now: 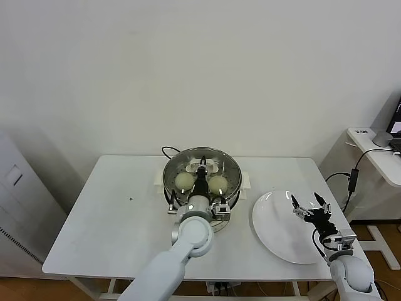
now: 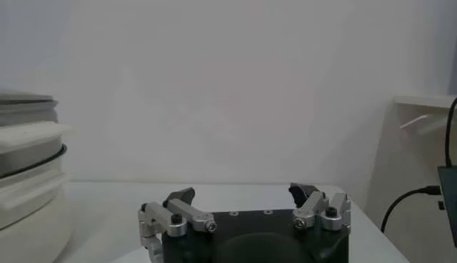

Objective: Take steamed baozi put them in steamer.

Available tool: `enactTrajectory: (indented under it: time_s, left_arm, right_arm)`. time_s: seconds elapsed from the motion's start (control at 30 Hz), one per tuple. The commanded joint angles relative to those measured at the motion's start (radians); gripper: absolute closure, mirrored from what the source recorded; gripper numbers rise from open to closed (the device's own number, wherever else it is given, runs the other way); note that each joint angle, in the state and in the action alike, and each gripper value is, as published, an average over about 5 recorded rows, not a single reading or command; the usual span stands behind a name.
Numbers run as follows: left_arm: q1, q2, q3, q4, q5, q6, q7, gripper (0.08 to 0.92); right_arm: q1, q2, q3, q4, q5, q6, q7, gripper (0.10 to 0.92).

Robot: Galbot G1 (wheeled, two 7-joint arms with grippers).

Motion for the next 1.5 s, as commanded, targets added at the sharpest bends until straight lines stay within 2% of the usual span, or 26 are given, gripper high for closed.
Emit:
enactTrajectory:
  time_s: [0.03, 0.23, 0.4, 0.57, 0.77, 0.87, 0.93, 1.03, 1.13, 1.3, 1.5]
  left_arm:
    - [0.003, -0.004, -0.001, 0.018, -0.029, 0.003, -0.039, 0.889]
    - [0.012, 0.001, 0.001, 0.025, -0.061, 0.014, -0.082, 0.889]
    - [0.028, 0.018, 0.0, -0.009, -0.083, 0.023, -0.086, 0.867]
    - [0.071, 0.078, -0.006, -0.162, -0.225, -0.005, -0.013, 0.738]
    - [0.128, 0.196, -0.068, -0.423, -0.582, -0.16, 0.038, 0.565]
    - [0.153, 0.252, -0.142, -0.491, -0.84, -0.232, 0.052, 0.479]
    - [0.174, 0.283, -0.213, -0.527, -1.072, -0.254, 0.026, 0.418]
    - [0.2, 0.304, -0.351, -0.58, -1.435, -0.233, -0.085, 0.331]
    - [0.219, 0.294, -0.53, -0.6, -1.726, -0.186, -0.2, 0.248]
    - [0.268, 0.325, -0.746, -0.544, -1.904, -0.149, -0.262, 0.182]
    - [0.347, 0.348, -0.869, -0.397, -1.951, -0.207, -0.261, 0.177]
  right_arm:
    - [-0.001, 0.005, 0.001, -0.001, -0.001, 0.0, -0.001, 0.203]
    - [-0.001, 0.007, 0.003, -0.002, -0.001, 0.001, -0.003, 0.203]
    - [0.001, 0.007, 0.003, -0.001, -0.001, 0.001, -0.003, 0.203]
    - [0.001, 0.007, 0.004, -0.003, -0.001, 0.001, -0.005, 0.203]
    - [0.004, 0.007, 0.003, -0.004, -0.001, -0.001, -0.007, 0.203]
    - [0.003, 0.008, -0.003, 0.005, 0.002, -0.011, -0.017, 0.203]
    - [-0.001, 0.009, -0.008, 0.018, 0.01, -0.029, -0.022, 0.203]
    - [-0.006, 0.024, -0.018, 0.036, 0.027, -0.058, 0.012, 0.203]
    - [-0.007, 0.035, -0.026, 0.048, 0.027, -0.068, 0.06, 0.203]
    - [-0.025, 0.031, -0.033, 0.095, 0.016, -0.088, 0.092, 0.203]
    - [-0.039, 0.032, -0.035, 0.124, 0.034, -0.097, 0.099, 0.203]
